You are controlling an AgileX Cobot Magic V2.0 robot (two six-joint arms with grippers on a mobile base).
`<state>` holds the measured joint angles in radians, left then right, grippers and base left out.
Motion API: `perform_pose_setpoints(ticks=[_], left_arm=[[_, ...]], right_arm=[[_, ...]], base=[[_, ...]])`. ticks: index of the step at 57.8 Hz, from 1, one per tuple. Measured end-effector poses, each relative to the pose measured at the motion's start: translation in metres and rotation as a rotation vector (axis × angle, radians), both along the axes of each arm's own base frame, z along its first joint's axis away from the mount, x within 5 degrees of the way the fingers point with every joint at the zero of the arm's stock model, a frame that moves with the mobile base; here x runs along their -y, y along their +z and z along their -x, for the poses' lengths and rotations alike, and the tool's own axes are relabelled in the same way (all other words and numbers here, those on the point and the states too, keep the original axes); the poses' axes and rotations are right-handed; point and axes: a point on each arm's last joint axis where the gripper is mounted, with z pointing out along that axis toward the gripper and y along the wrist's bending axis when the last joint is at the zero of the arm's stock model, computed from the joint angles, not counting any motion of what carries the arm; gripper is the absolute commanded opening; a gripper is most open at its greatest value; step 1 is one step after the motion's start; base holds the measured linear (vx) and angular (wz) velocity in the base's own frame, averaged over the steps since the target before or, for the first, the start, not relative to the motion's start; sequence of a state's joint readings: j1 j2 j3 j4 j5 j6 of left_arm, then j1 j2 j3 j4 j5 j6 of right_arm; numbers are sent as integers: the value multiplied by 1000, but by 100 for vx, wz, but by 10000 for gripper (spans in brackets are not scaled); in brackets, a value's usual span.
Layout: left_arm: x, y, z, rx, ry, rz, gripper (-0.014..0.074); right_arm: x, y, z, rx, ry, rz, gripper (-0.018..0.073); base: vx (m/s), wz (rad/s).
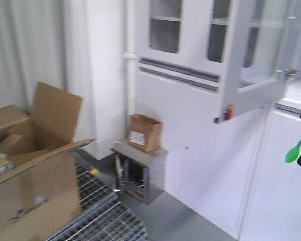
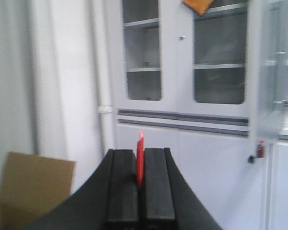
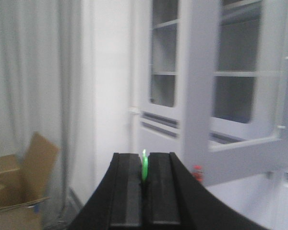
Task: Sort red and green spoons into left cabinet
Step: 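Approach the open cabinet shelf holding the blue tray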
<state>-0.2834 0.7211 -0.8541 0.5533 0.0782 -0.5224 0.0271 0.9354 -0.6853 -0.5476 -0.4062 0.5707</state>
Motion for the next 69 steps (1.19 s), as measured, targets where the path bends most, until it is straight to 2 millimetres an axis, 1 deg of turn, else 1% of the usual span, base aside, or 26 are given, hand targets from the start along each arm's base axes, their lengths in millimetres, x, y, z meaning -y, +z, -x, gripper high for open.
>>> perform_pose_setpoints(ticks=[42, 55, 69], left_arm=[[0, 0, 0, 0, 0, 0, -6], [0, 0, 0, 0, 0, 0, -6], [0, 0, 0, 0, 0, 0, -6]], right_arm=[[0, 0, 0, -1, 0, 0, -9], [0, 0, 0, -1, 0, 0, -9], [0, 0, 0, -1, 0, 0, -9]], base=[[17, -64], [16, -44], [18, -23]])
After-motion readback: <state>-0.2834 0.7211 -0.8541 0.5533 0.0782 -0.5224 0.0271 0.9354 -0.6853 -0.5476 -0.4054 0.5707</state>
